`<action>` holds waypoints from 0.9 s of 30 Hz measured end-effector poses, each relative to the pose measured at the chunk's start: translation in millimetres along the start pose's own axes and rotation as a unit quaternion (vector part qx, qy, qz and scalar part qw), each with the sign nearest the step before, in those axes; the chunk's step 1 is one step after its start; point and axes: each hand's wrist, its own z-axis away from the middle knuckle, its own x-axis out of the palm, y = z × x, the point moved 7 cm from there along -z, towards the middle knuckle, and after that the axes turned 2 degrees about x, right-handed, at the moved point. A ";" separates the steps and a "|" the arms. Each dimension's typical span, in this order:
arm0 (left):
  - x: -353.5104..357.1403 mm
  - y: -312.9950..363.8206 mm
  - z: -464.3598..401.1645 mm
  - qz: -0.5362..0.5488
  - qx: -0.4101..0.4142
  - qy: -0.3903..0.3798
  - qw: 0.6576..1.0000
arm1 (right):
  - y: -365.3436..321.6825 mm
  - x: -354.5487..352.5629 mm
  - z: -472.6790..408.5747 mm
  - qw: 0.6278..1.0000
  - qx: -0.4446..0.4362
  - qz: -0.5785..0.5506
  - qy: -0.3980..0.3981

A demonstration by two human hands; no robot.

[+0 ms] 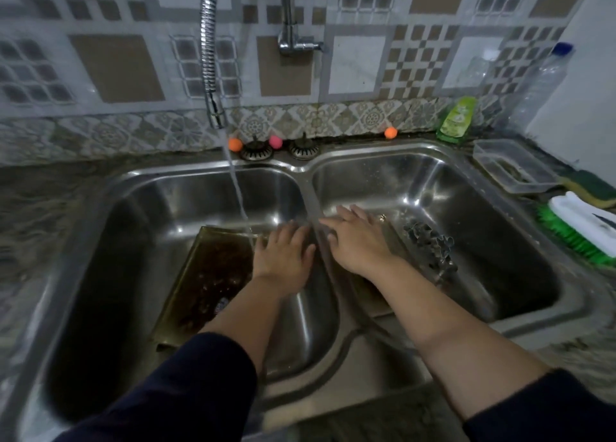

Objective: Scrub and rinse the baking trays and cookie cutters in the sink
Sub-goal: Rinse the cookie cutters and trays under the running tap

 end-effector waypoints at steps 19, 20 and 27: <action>20.1 -212.6 60.8 0.082 -0.288 -0.068 0.952 | -102.5 153.0 26.6 0.952 0.033 -0.005 -0.305; 20.5 -211.2 60.3 0.097 -0.284 -0.065 0.952 | -102.5 150.4 27.5 0.954 0.033 -0.009 -0.299; -10.2 -182.6 56.6 0.151 -0.224 0.009 0.963 | -95.5 148.0 21.7 0.950 0.055 -0.087 -0.296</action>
